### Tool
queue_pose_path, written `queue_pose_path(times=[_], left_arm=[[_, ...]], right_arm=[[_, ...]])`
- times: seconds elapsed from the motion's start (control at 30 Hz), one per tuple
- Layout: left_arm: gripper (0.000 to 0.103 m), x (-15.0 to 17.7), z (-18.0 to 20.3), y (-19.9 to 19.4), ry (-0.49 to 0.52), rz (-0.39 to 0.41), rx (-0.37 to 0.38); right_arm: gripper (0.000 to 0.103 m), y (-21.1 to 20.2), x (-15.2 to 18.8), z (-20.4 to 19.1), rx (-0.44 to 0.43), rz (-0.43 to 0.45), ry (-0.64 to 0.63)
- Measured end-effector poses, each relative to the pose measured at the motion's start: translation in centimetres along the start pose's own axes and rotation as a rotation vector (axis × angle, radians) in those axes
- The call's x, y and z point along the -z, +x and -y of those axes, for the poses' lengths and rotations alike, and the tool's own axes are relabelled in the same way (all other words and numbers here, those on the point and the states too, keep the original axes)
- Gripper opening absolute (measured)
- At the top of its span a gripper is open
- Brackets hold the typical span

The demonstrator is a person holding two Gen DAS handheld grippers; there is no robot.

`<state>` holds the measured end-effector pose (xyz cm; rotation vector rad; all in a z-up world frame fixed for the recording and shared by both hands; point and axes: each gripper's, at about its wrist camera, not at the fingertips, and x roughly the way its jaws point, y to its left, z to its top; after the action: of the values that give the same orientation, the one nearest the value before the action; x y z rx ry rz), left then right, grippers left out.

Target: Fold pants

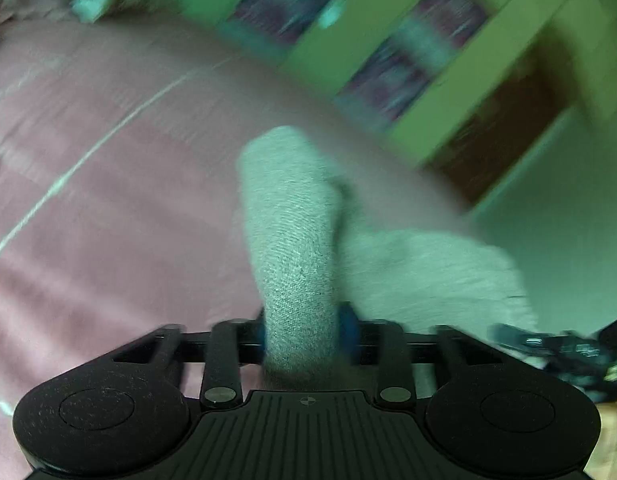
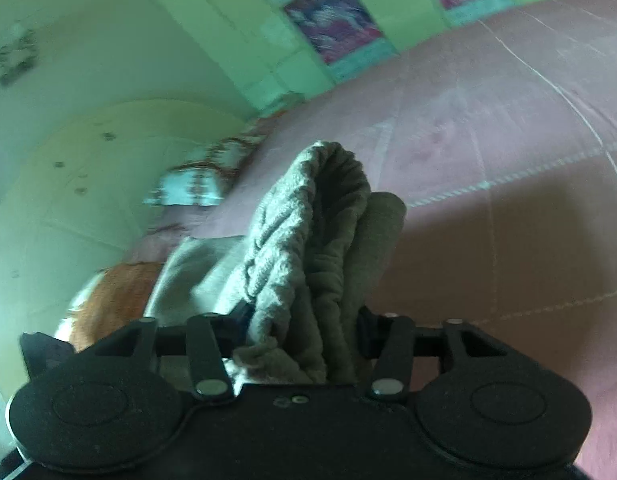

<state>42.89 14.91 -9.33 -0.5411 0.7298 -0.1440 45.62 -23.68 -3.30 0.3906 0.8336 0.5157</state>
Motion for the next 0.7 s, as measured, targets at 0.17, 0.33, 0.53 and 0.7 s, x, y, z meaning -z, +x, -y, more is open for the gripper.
queue_pose_path(times=[0.17,0.33,0.53,0.7], left_arm=[[0.051,2.3,-0.4,-3.1,0.069,0.059,-0.012],[0.072,3.0,0.1,-3.5,0.097,0.035,-0.044],[0.074,4.2,1.4,-3.8,0.177,-0.008,-0.139],[0.074,4.5,2.8,-6.0,0.246,0.019,-0.165]], right_arm=[[0.072,-0.9,2.0,2.0,0.129,-0.009,-0.008],[0.073,-1.9,2.8,-1.2,0.087,0.051,-0.140],[0.080,0.5,3.9,0.2,0.241,-0.064,-0.048],[0.079,-3.4,4.6,-0.8,0.159,0.020,-0.082]])
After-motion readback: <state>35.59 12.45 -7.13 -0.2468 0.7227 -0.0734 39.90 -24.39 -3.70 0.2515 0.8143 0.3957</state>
